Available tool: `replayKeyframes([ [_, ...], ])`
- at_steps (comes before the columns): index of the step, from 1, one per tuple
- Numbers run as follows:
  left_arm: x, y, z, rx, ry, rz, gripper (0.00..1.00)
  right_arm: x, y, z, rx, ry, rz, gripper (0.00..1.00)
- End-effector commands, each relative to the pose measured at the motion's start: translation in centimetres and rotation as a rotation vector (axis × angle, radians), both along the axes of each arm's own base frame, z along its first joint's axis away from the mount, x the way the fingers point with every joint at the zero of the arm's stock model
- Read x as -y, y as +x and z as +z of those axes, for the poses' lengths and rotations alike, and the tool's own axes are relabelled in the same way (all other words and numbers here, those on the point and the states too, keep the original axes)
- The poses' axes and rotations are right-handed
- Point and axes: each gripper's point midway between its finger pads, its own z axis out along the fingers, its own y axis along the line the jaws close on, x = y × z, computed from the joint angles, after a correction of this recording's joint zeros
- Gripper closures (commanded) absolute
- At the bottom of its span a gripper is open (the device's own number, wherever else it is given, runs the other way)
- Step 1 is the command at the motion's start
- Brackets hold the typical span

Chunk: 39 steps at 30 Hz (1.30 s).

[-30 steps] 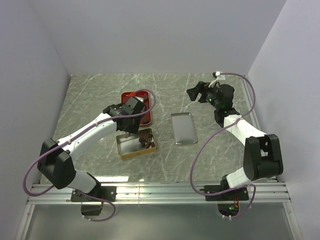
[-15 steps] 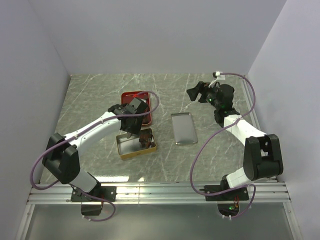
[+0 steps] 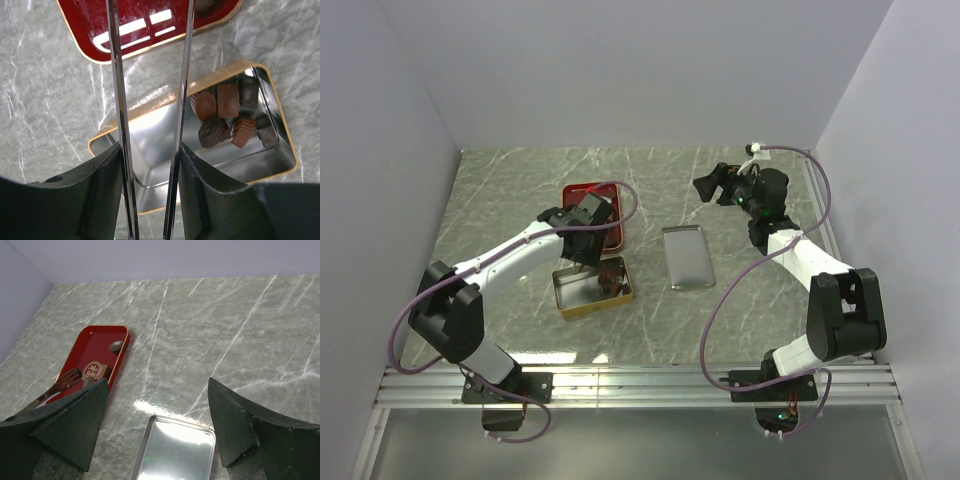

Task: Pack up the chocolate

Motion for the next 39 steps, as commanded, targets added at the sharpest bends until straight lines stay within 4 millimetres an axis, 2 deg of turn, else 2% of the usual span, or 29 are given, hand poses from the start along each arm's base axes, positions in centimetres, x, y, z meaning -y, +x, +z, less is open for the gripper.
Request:
replayKeyframes([
  [1,-0.1,0.9,0.2,0.031,-0.019,-0.004,0.51,0.3,-0.1,2.1,0.068,0.009,-0.009,0.13],
  [17,-0.1,1.9,-0.4,0.023,-0.057,-0.012,0.54,0.3,0.0,2.1,0.067,0.008,-0.010,0.13],
  [25,-0.2,1.7,-0.4,0.017,-0.058,-0.018,0.63,0.2,0.0,2.1,0.066,0.010,-0.009,0.13],
  [28,-0.4,1.6,0.1,0.022,-0.055,-0.019,0.68,0.3,-0.1,2.2,0.069,0.010,-0.011,0.13],
  [39,-1.4,0.8,2.6,0.061,-0.062,0.002,0.70,0.3,-0.2,2.4,0.075,0.012,-0.011,0.13],
])
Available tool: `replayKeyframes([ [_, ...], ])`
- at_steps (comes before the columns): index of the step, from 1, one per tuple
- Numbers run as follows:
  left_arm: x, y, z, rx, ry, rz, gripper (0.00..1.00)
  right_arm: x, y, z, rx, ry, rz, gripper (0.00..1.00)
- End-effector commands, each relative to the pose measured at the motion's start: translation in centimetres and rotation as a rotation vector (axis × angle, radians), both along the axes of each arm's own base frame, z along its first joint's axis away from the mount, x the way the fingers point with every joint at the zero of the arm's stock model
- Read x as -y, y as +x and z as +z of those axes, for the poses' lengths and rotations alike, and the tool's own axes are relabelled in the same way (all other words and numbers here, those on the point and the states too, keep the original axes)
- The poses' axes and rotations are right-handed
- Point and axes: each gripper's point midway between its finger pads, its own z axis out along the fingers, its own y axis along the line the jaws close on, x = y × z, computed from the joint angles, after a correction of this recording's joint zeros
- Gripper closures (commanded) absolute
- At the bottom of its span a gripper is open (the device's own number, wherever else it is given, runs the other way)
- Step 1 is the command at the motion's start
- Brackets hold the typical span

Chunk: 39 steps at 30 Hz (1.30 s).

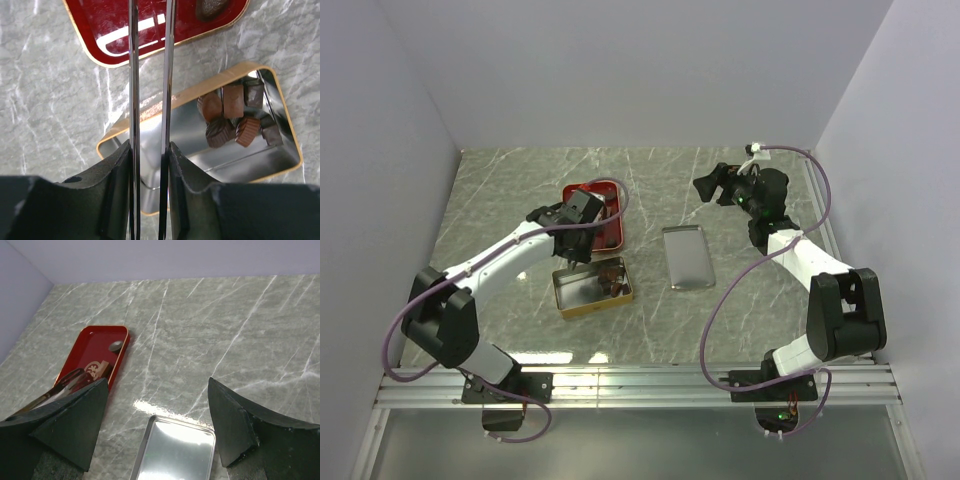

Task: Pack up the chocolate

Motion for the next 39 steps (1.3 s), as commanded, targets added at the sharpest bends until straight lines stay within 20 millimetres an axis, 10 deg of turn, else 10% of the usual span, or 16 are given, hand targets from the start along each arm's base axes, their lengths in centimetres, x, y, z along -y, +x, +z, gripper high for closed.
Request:
replayKeyframes([
  [1,-0.5,0.0,2.8,0.062,-0.025,0.007,0.70,0.3,-0.2,2.4,0.074,0.012,-0.010,0.13],
  [22,-0.9,-4.0,10.6,0.092,-0.166,-0.017,0.69,-0.1,1.1,1.2,0.045,0.006,0.007,0.13],
  [39,0.6,-10.2,12.7,-0.091,-0.317,-0.152,0.69,-0.3,1.5,0.7,0.029,0.004,0.016,0.13],
])
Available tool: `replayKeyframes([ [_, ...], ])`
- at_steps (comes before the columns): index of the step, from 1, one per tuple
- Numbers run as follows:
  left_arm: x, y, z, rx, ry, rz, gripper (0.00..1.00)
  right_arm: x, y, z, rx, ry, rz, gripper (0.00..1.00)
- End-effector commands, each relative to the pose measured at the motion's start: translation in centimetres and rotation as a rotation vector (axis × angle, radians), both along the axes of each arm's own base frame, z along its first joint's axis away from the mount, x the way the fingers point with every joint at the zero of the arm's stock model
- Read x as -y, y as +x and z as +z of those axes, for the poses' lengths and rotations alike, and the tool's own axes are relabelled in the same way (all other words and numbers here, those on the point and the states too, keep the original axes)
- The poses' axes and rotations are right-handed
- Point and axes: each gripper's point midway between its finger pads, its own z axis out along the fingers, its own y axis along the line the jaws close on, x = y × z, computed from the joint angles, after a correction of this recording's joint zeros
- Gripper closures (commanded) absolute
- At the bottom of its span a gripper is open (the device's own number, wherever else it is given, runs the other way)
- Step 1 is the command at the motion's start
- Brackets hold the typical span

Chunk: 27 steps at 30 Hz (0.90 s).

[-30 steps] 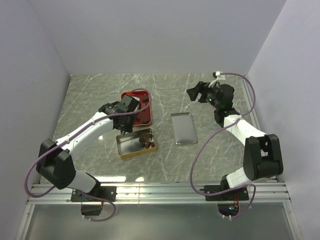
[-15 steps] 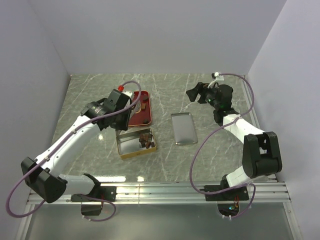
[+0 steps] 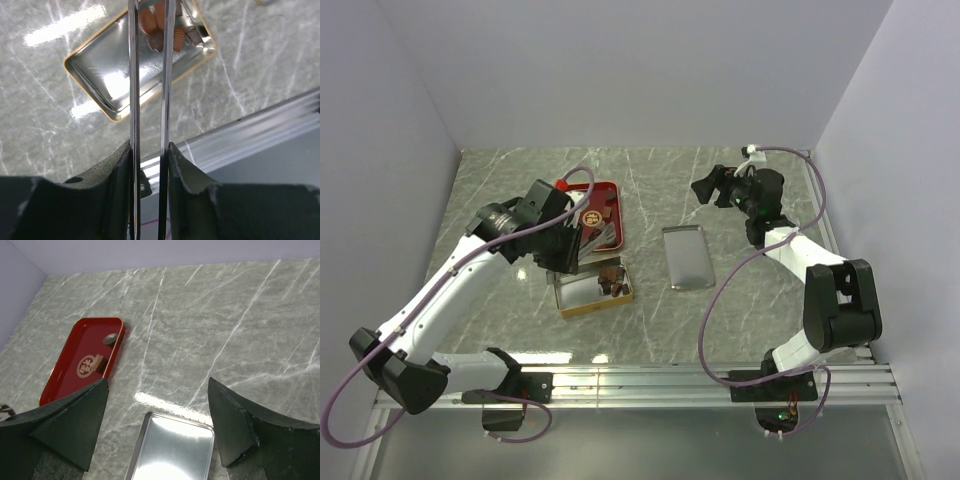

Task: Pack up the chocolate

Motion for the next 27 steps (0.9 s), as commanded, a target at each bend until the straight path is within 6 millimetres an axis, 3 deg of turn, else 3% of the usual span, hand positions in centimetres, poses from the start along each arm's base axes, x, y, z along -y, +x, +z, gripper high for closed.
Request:
replayKeyframes([
  [1,0.3,-1.6,2.0,0.003,-0.076,-0.028,0.69,-0.1,0.9,2.8,0.076,0.009,0.006,0.13],
  [6,-0.3,-2.9,0.4,-0.053,-0.052,-0.027,0.69,0.1,1.0,2.8,0.076,0.006,0.002,0.13],
  [18,-0.5,-4.6,-0.8,-0.092,-0.058,-0.063,0.67,-0.1,1.7,1.8,0.048,0.004,0.004,0.13],
  [27,-0.4,-4.9,-1.3,-0.109,-0.050,-0.072,0.57,0.0,1.9,1.8,0.042,0.001,-0.005,0.13],
])
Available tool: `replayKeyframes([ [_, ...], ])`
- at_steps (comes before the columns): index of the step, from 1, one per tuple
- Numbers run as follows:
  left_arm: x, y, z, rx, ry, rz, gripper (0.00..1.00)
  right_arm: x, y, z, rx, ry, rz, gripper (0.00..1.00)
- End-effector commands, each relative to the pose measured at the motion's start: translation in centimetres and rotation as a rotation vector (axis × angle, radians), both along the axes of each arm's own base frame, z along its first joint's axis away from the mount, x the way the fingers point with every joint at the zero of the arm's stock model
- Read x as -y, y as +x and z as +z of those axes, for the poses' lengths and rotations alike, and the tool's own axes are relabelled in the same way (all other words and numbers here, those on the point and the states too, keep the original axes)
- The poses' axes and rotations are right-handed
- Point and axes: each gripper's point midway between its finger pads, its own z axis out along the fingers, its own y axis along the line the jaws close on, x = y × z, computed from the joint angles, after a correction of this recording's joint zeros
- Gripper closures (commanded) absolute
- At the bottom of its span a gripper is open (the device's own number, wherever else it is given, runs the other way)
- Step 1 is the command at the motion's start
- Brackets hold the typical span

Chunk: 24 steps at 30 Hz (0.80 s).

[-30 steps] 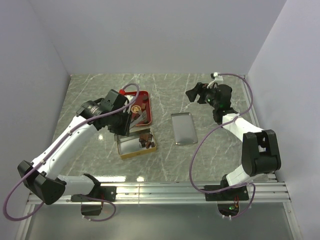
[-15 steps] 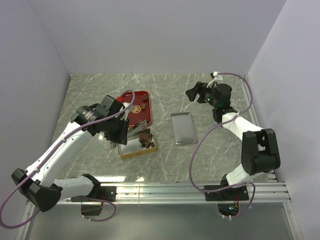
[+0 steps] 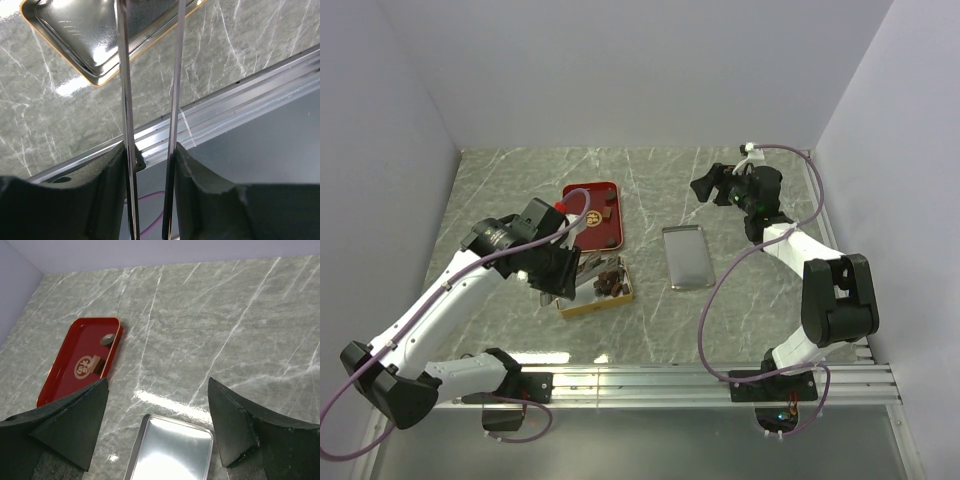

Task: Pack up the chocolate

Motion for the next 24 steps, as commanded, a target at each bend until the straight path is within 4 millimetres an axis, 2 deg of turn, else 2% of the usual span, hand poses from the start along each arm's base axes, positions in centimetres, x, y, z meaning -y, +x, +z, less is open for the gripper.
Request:
replayKeyframes([
  [1,0.5,0.0,0.7,0.020,-0.026,-0.017,0.56,0.0,1.1,2.3,0.061,0.003,0.000,0.13],
  [4,0.3,0.1,0.5,0.020,-0.011,-0.004,0.57,0.0,1.2,2.2,0.060,0.005,0.001,0.13],
  [7,-0.2,0.9,0.9,0.045,0.018,0.031,0.62,0.0,1.3,2.0,0.055,0.007,0.007,0.13],
  [11,-0.2,2.6,1.9,0.138,0.009,0.080,0.63,-0.1,1.2,2.0,0.054,0.010,0.011,0.13],
  [16,-0.8,5.9,2.4,0.260,0.048,0.196,0.61,0.0,1.2,2.1,0.057,0.010,0.009,0.13],
  [18,-1.1,7.0,1.8,0.281,0.076,0.228,0.61,0.0,1.2,2.2,0.058,0.011,0.011,0.13],
  [19,-1.2,8.2,2.0,0.329,0.083,0.268,0.61,0.1,1.3,2.1,0.056,0.012,0.008,0.13],
  [21,-1.0,9.4,0.8,0.345,0.106,0.279,0.61,0.1,1.3,2.0,0.053,0.012,0.009,0.13],
  [24,-0.8,12.2,0.1,0.415,0.144,0.316,0.62,0.1,1.3,1.9,0.049,0.013,0.010,0.13],
])
